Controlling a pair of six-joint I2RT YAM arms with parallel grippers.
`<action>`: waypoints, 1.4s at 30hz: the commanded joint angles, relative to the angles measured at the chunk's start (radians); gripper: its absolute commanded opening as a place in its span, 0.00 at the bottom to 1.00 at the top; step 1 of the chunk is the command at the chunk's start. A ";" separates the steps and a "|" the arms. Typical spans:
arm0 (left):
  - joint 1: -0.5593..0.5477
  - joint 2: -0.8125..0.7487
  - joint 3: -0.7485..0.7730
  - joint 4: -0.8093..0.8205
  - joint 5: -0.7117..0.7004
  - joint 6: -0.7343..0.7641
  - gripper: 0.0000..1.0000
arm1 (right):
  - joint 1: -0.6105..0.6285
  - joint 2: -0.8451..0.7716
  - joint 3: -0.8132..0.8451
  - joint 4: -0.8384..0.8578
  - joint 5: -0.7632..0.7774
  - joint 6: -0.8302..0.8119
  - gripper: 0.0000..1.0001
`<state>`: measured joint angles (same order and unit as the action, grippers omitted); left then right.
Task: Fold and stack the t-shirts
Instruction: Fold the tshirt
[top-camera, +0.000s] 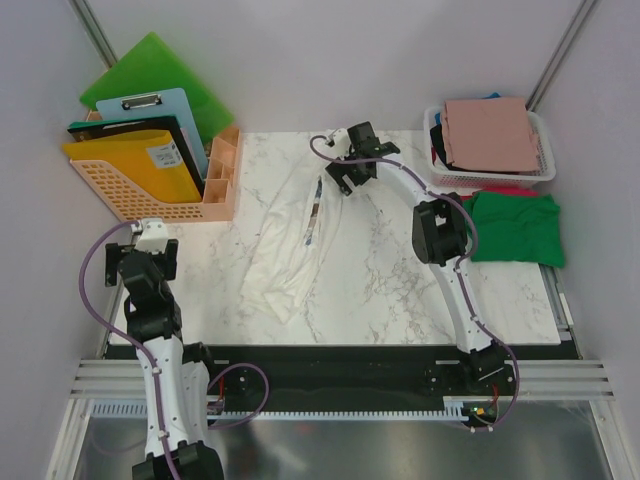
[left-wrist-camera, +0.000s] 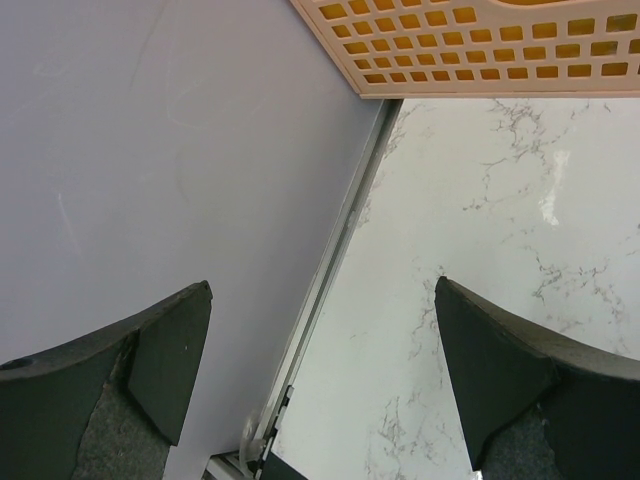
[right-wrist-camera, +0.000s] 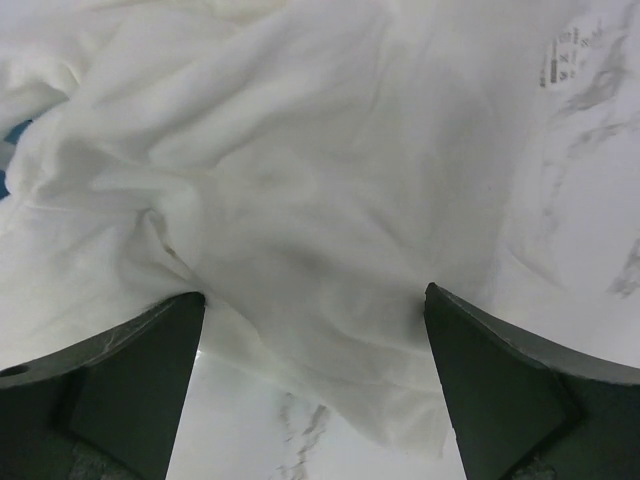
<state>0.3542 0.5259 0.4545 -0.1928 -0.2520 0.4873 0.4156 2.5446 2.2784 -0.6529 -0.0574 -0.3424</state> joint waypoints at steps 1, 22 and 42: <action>0.006 0.011 0.009 -0.002 0.017 0.013 1.00 | -0.021 0.117 0.137 -0.065 0.149 -0.056 0.98; 0.006 0.009 -0.037 -0.030 0.083 -0.012 1.00 | -0.009 -0.673 -0.669 0.030 -0.128 0.078 0.98; -0.202 0.305 0.446 -0.711 0.827 0.189 1.00 | 0.028 -1.078 -1.065 0.009 -0.001 0.072 0.98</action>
<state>0.2584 0.7883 0.8268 -0.7479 0.4557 0.6292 0.5835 1.5967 1.2171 -0.7036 -0.0616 -0.2928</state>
